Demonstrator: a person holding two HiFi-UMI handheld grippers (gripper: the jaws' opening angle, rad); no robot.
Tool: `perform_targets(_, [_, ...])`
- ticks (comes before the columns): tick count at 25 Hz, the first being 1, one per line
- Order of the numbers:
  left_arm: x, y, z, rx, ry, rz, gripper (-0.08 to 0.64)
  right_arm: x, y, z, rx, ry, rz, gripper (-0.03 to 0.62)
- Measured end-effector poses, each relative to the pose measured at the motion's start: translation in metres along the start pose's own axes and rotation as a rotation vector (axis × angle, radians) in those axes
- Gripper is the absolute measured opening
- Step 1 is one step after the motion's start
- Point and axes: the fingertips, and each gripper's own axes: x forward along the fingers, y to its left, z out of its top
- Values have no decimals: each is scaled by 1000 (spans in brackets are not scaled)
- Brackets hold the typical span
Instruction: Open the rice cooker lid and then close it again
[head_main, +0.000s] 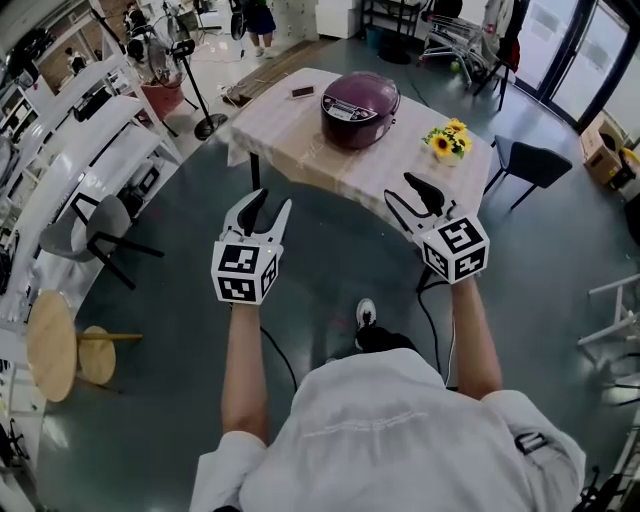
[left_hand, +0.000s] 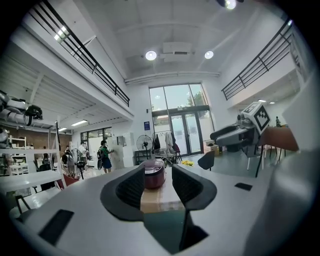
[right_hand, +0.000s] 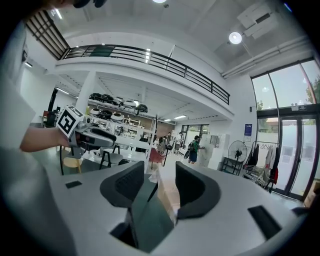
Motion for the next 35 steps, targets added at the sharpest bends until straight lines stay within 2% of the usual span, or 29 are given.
perform_targets(7, [16, 5, -18, -7, 38, -10, 184, 23, -7, -10, 13, 10, 25, 209])
perform_targets(13, [64, 30, -25, -10, 73, -3, 184, 70, -34, -14, 39, -23, 76, 191])
perform_targets(17, [115, 43, -23, 8, 84, -11, 184, 103, -69, -11, 46, -82, 99, 204])
perform_targets(22, [171, 58, -21, 17, 113, -30, 184, 145, -117, -13, 138, -131, 112, 213])
perform_targets(35, [310, 81, -10, -8, 156, -54, 184, 233, -224, -50, 150, -39, 134, 224])
